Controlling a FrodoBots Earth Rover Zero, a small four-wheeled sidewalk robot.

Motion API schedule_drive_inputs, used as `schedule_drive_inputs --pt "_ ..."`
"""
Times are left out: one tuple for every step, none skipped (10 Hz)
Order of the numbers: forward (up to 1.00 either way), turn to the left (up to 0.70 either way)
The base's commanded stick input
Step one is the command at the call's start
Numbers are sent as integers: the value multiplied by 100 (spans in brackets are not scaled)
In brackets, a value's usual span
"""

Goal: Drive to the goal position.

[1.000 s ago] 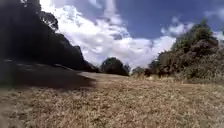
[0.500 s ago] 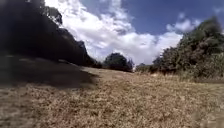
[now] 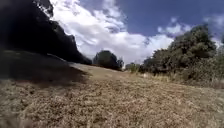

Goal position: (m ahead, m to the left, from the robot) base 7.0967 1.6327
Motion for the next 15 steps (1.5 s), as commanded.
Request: schedule_drive_inputs --pt "70 -35" --pt "70 -35" --pt "70 -35" --pt "70 -35" --pt "70 -35" --pt "70 -35" --pt "70 0" --pt "70 0" --pt "70 0" --pt "70 -35" --pt "70 -35" --pt "70 -35" --pt "70 -35" --pt "70 -35" --pt "70 -35"
